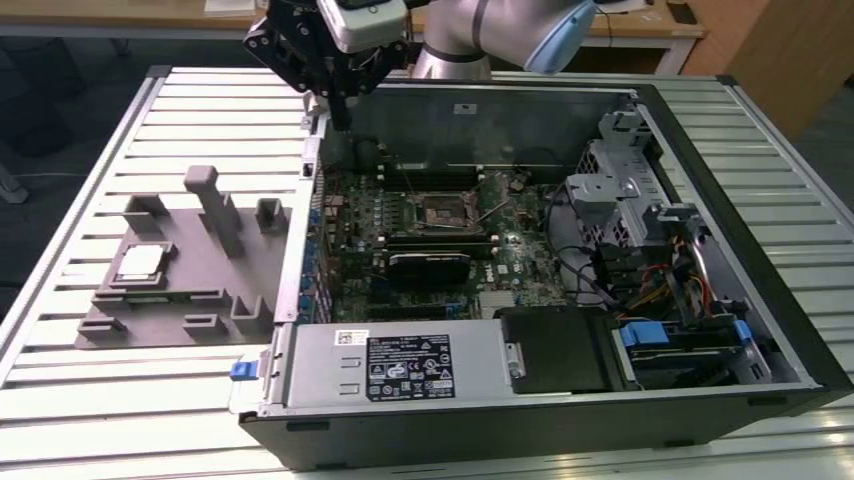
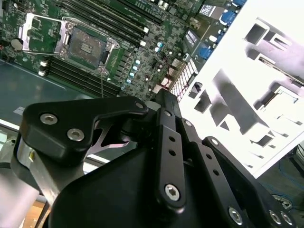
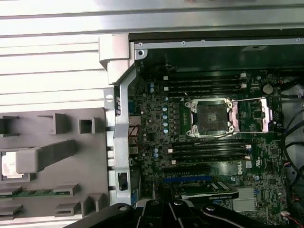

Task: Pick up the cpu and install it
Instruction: 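Reach for the cpu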

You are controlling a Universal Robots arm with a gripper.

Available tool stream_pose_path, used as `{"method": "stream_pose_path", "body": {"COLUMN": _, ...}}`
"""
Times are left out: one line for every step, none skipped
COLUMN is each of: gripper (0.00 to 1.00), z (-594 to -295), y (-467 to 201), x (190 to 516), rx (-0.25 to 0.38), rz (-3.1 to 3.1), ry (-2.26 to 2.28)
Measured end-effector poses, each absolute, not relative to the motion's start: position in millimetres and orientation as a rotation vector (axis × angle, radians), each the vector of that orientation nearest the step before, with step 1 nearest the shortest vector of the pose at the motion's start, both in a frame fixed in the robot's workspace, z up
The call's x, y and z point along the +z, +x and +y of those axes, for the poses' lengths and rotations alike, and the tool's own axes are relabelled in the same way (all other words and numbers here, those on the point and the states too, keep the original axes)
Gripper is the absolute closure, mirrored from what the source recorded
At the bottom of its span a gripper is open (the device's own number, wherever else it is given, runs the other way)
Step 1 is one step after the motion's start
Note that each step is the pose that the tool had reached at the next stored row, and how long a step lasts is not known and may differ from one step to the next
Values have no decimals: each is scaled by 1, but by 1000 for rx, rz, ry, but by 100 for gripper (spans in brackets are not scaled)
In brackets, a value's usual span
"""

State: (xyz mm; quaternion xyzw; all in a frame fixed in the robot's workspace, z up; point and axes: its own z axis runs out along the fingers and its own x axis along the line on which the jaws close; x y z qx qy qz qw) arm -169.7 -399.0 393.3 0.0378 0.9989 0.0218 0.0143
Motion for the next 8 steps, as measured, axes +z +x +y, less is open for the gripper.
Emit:
{"method": "stream_pose_path", "body": {"gripper": 89, "z": -399, "y": -171, "x": 393, "rx": 68, "rz": 3110, "ry": 118}}
{"method": "stream_pose_path", "body": {"gripper": 89, "z": -399, "y": -172, "x": 393, "rx": 68, "rz": 3110, "ry": 118}}
{"method": "stream_pose_path", "body": {"gripper": 89, "z": -399, "y": -173, "x": 393, "rx": 68, "rz": 3110, "ry": 118}}
{"method": "stream_pose_path", "body": {"gripper": 89, "z": -399, "y": -174, "x": 393, "rx": 68, "rz": 3110, "ry": 118}}
{"method": "stream_pose_path", "body": {"gripper": 89, "z": -399, "y": -175, "x": 393, "rx": 68, "rz": 3110, "ry": 118}}
{"method": "stream_pose_path", "body": {"gripper": 89, "z": -399, "y": -176, "x": 393, "rx": 68, "rz": 3110, "ry": 118}}
{"method": "stream_pose_path", "body": {"gripper": 89, "z": -399, "y": -177, "x": 393, "rx": 68, "rz": 3110, "ry": 118}}
{"method": "stream_pose_path", "body": {"gripper": 89, "z": -399, "y": -178, "x": 393, "rx": 68, "rz": 3110, "ry": 118}}
